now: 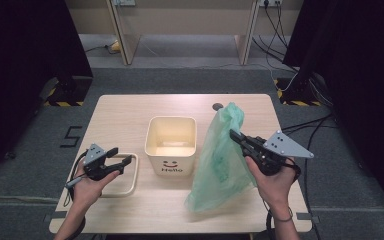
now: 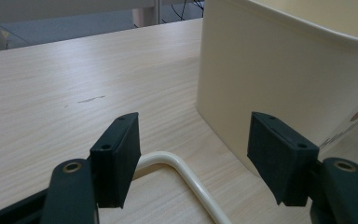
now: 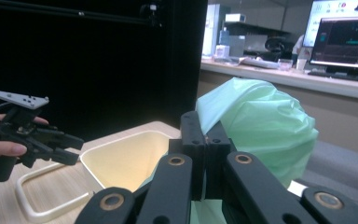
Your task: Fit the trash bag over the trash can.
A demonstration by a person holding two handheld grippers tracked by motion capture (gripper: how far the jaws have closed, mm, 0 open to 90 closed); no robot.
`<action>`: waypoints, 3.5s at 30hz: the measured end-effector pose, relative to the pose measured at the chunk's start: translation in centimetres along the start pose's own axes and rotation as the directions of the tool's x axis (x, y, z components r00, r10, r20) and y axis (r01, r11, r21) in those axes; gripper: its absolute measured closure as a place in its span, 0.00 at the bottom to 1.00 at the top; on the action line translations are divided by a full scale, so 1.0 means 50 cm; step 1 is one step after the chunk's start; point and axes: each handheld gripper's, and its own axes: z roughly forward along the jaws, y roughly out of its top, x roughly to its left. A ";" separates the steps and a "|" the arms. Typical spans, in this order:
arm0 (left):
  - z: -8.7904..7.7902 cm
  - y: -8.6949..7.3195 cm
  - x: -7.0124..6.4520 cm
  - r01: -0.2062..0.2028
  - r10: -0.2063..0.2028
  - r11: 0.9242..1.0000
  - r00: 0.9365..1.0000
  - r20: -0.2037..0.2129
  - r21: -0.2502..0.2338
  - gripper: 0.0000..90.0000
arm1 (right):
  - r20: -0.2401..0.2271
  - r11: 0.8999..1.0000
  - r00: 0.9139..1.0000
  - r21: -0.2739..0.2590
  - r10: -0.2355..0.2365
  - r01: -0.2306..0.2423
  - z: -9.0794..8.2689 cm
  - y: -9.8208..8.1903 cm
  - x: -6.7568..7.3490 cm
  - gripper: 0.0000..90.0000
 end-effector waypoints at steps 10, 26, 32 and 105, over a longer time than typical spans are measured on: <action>-0.002 0.000 0.001 -0.001 0.001 1.000 1.000 -0.003 -0.005 0.37 | -0.029 0.999 0.999 -0.028 -0.021 0.020 0.005 0.023 0.023 1.00; -0.005 -0.002 0.004 0.001 -0.001 1.000 1.000 -0.011 -0.016 0.38 | -0.079 0.998 0.996 -0.052 -0.042 0.038 0.023 0.045 0.048 1.00; -0.005 -0.003 0.004 0.005 -0.005 1.000 1.000 -0.011 -0.017 0.38 | -0.102 0.998 0.994 -0.061 -0.040 0.034 0.031 0.051 0.058 1.00; -0.004 -0.003 0.002 0.000 0.000 1.000 1.000 0.000 -0.016 0.38 | -0.206 0.997 0.978 -0.072 -0.023 0.008 0.193 0.092 0.096 1.00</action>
